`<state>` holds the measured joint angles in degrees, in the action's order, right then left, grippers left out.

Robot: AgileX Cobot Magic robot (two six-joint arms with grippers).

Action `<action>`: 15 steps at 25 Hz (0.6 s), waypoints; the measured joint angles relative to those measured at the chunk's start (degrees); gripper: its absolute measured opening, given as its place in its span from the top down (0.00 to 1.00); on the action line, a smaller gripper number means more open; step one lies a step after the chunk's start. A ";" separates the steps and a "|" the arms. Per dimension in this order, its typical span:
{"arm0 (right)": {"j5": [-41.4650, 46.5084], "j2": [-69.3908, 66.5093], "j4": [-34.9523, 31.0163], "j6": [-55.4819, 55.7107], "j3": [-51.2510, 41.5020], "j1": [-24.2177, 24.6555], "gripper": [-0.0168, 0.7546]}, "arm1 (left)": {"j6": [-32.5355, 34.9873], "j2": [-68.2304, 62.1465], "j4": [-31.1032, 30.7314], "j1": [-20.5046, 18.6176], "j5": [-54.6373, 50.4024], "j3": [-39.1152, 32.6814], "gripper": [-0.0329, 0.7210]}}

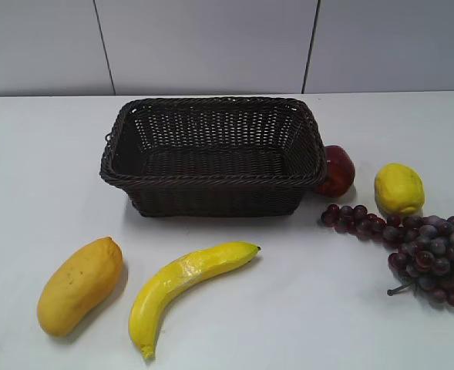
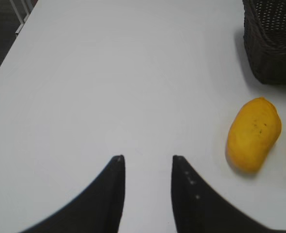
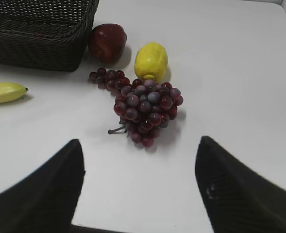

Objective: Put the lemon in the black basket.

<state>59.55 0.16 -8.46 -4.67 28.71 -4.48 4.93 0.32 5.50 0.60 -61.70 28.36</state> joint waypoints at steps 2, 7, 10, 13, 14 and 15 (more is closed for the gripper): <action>0.00 0.00 0.00 0.00 0.00 0.00 0.28 | 0.00 0.00 0.00 0.00 0.00 0.00 0.64; 0.00 0.00 0.00 0.05 0.00 0.00 0.28 | 0.00 0.00 0.00 0.00 0.00 0.00 0.64; 0.00 0.00 0.00 0.05 0.00 0.00 0.28 | 0.00 0.00 0.00 0.00 0.00 0.00 0.64; -0.06 -1.23 -0.20 0.05 0.00 0.00 0.28 | 0.00 0.00 0.00 0.00 0.00 0.00 0.64; -0.06 -2.54 -0.25 0.05 0.00 0.00 0.28 | 0.00 0.00 0.00 0.00 0.00 0.00 0.64; -0.06 -4.20 -0.25 0.05 0.07 0.00 0.28 | 0.00 0.00 0.00 0.00 0.00 0.00 0.64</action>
<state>59.49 -4.04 -8.71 -4.62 28.78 -4.48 4.93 0.32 5.50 0.60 -61.70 28.36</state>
